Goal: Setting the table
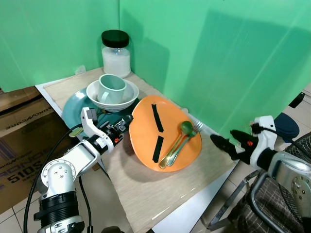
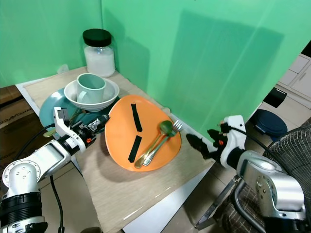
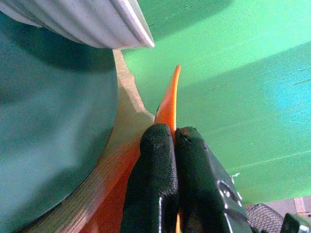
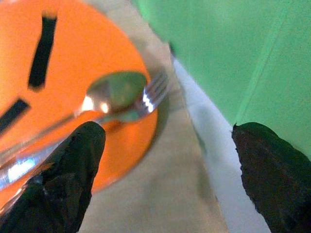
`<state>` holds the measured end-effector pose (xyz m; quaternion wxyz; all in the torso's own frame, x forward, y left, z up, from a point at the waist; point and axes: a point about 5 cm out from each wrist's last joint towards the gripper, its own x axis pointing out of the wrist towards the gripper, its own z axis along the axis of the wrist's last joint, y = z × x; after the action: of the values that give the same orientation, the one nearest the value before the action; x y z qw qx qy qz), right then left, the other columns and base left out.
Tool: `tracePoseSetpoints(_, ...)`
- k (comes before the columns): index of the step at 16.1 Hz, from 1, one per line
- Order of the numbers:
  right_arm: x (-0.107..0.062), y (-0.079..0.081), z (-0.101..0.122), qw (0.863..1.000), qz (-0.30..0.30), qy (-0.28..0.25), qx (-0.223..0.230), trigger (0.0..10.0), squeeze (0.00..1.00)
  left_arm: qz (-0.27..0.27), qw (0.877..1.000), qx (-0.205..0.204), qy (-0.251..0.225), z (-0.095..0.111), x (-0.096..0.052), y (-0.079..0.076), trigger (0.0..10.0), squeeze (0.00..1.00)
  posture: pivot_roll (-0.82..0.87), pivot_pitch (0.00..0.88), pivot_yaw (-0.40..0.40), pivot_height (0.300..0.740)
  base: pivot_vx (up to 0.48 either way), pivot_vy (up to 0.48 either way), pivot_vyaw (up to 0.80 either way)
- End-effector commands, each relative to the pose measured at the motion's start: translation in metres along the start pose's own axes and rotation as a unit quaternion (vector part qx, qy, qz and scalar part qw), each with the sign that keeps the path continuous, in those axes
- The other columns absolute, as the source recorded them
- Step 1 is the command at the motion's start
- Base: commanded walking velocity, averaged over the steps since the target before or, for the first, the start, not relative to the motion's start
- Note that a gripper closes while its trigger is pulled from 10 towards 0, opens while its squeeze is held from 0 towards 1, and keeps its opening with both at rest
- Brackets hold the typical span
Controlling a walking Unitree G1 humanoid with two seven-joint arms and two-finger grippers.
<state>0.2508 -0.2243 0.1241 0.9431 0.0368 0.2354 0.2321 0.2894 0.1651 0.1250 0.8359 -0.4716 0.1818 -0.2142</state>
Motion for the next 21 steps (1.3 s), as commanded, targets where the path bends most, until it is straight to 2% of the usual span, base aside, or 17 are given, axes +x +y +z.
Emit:
tracePoseSetpoints(1, -0.004, 0.003, 0.002, 0.999, 0.013, 0.010, -0.049, 10.0, 0.00, -0.028, 0.999, 0.000, -0.017, 0.005, 0.001, -0.011, 0.0, 0.00, 0.07, 0.000, -0.106, 0.740, 0.000, 0.000, 0.00)
tracePoseSetpoints(3, -0.008, 0.008, -0.003, 0.991, 0.032, 0.047, -0.118, 10.0, 0.00, -0.027, 0.999, -0.008, -0.020, 0.006, 0.000, -0.009, 0.0, 0.00, 0.06, 0.000, -0.106, 0.740, 0.000, 0.000, 0.00)
tracePoseSetpoints(4, -0.007, 0.012, -0.006, 0.988, 0.040, 0.054, -0.136, 10.0, 0.00, -0.025, 0.999, -0.011, -0.020, 0.005, 0.000, -0.007, 0.0, 0.00, 0.06, 0.000, -0.106, 0.740, 0.000, 0.000, 0.00)
tracePoseSetpoints(9, 0.008, 0.023, -0.016, 0.979, 0.026, 0.066, -0.190, 10.0, 0.00, -0.032, 0.999, -0.025, -0.022, 0.004, 0.001, -0.007, 0.0, 0.00, 0.06, 0.000, -0.108, 0.740, 0.000, 0.000, 0.00)
tracePoseSetpoints(10, 0.009, 0.024, -0.020, 0.974, 0.027, 0.078, -0.210, 10.0, 0.00, -0.033, 0.999, -0.026, -0.021, 0.004, 0.001, -0.007, 0.0, 0.00, 0.06, 0.000, -0.108, 0.740, 0.000, 0.000, 0.00)
tracePoseSetpoints(11, 0.010, 0.023, -0.029, 0.960, 0.022, 0.108, -0.258, 10.0, 0.00, -0.036, 0.999, -0.027, -0.021, 0.004, 0.001, -0.008, 0.0, 0.00, 0.06, 0.000, -0.110, 0.740, 0.000, 0.000, 0.00)
tracePoseSetpoints(13, 0.011, 0.019, -0.034, 0.951, 0.012, 0.122, -0.285, 10.0, 0.00, -0.039, 0.999, -0.027, -0.021, 0.004, 0.002, -0.009, 0.0, 0.00, 0.06, 0.000, -0.112, 0.740, 0.000, 0.000, 0.00)
tracePoseSetpoints(21, 0.012, 0.004, -0.034, 0.939, -0.028, 0.132, -0.317, 10.0, 0.00, -0.058, 0.998, -0.029, -0.020, 0.004, 0.000, -0.013, 0.0, 0.00, 0.06, 0.000, -0.117, 0.740, 0.000, 0.000, 0.00)
